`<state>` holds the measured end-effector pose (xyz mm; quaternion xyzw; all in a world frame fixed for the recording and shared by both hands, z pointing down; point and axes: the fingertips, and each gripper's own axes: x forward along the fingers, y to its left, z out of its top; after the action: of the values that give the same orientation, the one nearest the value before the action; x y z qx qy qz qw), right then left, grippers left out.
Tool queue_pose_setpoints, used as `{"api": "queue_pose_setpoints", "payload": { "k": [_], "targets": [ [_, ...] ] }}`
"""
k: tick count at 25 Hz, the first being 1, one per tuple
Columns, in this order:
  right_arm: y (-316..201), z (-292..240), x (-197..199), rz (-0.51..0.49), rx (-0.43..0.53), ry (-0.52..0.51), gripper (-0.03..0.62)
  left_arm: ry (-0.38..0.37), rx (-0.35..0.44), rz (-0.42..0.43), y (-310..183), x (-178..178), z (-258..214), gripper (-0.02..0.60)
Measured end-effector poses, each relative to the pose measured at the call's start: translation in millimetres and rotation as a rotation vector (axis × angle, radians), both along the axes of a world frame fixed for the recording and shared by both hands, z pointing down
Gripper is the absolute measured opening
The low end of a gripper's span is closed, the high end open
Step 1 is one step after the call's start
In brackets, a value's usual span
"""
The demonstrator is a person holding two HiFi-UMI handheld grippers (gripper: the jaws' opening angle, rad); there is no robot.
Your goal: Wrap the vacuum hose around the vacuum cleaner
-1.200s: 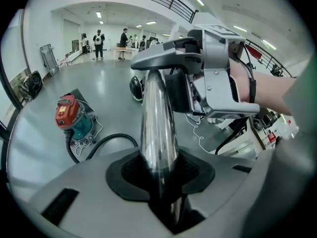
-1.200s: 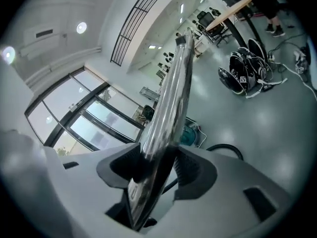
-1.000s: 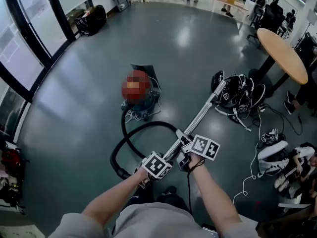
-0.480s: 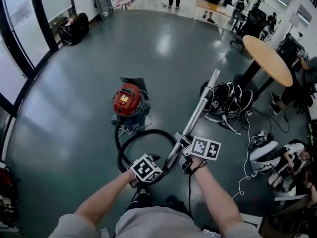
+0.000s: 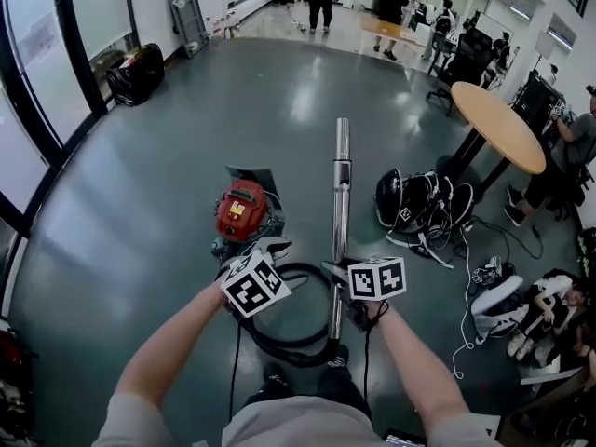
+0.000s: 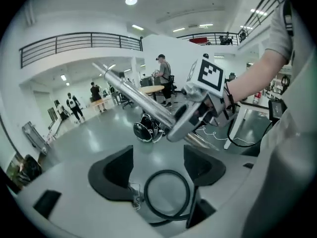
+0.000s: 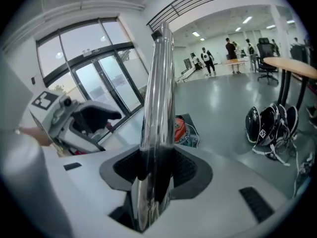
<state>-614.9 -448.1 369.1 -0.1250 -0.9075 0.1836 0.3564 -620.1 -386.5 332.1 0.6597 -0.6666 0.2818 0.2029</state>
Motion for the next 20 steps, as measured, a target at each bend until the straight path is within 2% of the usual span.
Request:
{"api": "queue_pose_setpoints", "payload": {
  "k": [3, 6, 9, 11, 14, 16, 20],
  "targets": [
    [-3.2, 5.0, -7.7, -0.122, 0.079, 0.015, 0.158, -0.098, 0.019, -0.003, -21.5, -18.2, -26.1, 0.324],
    [-14.9, 15.1, -9.3, -0.230, 0.130, 0.041, 0.158, -0.245, 0.029, -0.031, -44.2, -36.5, -49.3, 0.324],
    [-31.6, 21.1, -12.4, -0.344, 0.157, 0.048, 0.158, -0.378, 0.004, -0.041, -71.2, -48.4, -69.7, 0.324],
    [-43.2, 21.1, -19.4, -0.416, 0.178, 0.040, 0.158, -0.429, -0.010, -0.040, -90.7, -56.2, -84.0, 0.324],
    [-53.8, 22.7, -26.7, -0.520, 0.209, 0.044, 0.158, -0.468, -0.029, -0.042, -112.4, -68.9, -106.1, 0.324],
    [-57.4, 23.5, -28.6, -0.592, 0.229, 0.054, 0.158, -0.529, -0.101, -0.030, -118.3, -80.3, -116.3, 0.324],
    [-66.2, 19.9, -32.6, -0.727, 0.283, 0.055, 0.158, -0.636, -0.345, 0.048, -119.1, -95.1, -115.3, 0.324]
  ]
}}
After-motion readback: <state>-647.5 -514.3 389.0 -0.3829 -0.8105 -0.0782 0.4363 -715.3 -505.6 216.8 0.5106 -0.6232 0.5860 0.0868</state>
